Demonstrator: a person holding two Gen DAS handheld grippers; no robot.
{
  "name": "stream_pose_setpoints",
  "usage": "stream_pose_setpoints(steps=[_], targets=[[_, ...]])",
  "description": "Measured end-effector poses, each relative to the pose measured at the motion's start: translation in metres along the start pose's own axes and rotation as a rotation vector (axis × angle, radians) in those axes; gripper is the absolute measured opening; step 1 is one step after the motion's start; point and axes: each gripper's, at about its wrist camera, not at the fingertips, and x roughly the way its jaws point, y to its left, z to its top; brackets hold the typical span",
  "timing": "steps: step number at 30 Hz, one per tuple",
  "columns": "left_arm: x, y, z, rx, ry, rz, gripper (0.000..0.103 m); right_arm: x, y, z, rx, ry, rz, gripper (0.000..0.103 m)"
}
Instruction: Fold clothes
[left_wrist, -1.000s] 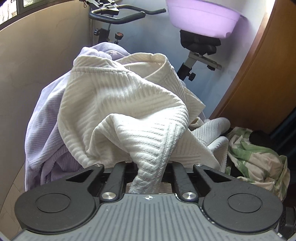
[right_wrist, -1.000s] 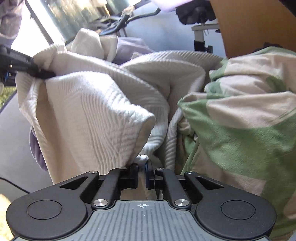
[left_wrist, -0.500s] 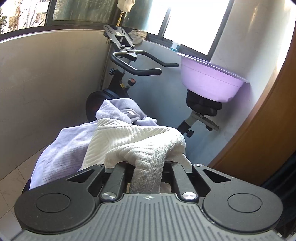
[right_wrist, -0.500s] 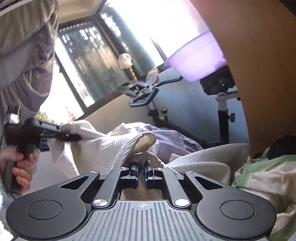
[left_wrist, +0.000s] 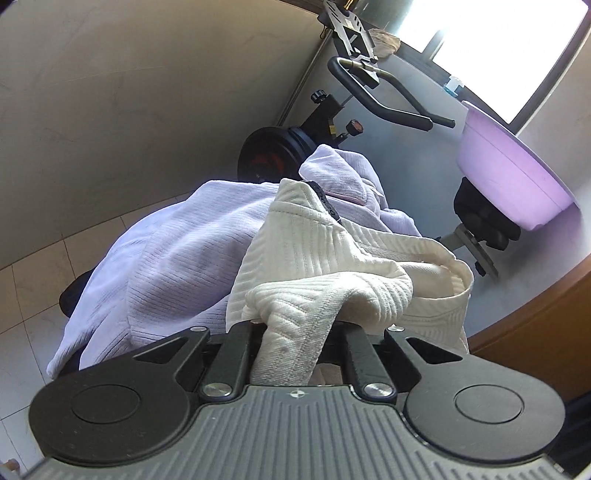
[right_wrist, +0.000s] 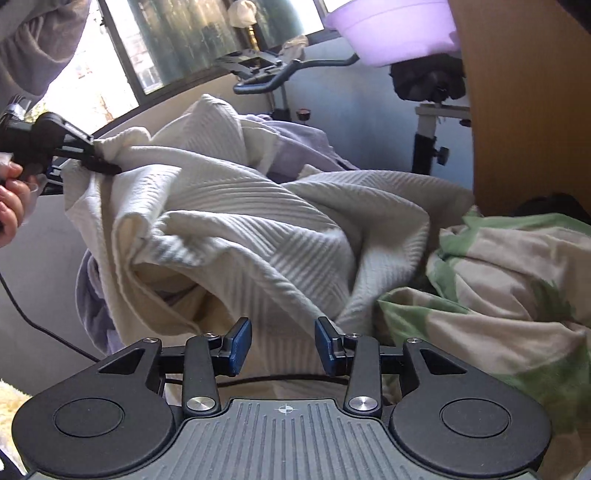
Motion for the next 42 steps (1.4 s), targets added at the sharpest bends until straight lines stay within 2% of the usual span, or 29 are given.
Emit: stream_pose_setpoints(steps=[4,8,11,20,23,25,30,34,36,39,42], targets=[[0.003,-0.001,0.001,0.005,0.006,0.003,0.01,0.003,-0.036,-0.002,0.195,-0.005,-0.028,0.037],[0.006,-0.007,-0.002,0.059,0.006,0.019,0.01,0.032,-0.054,-0.007,0.358,0.023,-0.021,0.037],[0.007,-0.014,-0.005,0.129,0.005,0.04,0.01,0.055,-0.053,-0.009,0.383,0.029,-0.047,0.037],[0.008,-0.012,-0.007,0.158,0.024,0.029,0.011,0.091,-0.019,-0.015,0.27,0.17,-0.117,0.034],[0.011,-0.013,-0.01,0.175,0.034,0.032,0.011,0.091,-0.017,-0.013,0.274,0.179,-0.115,0.024],[0.011,-0.015,-0.013,0.196,0.032,0.039,0.011,0.087,-0.016,-0.01,0.278,0.182,-0.11,0.012],[0.01,-0.018,-0.015,0.225,0.019,0.049,0.011,0.081,0.001,-0.002,0.206,0.193,-0.137,0.006],[0.001,-0.019,-0.014,0.222,-0.019,0.027,0.01,0.07,0.028,0.011,0.122,0.152,-0.102,0.005],[-0.005,-0.02,-0.012,0.213,-0.039,0.012,0.009,0.058,0.038,0.017,0.119,0.101,-0.085,0.005],[-0.018,-0.026,-0.007,0.237,-0.092,-0.007,0.009,0.029,0.046,0.03,0.119,-0.062,0.017,0.004],[-0.032,-0.034,-0.002,0.277,-0.166,-0.005,0.009,0.008,0.055,0.046,0.098,-0.15,0.109,0.004]])
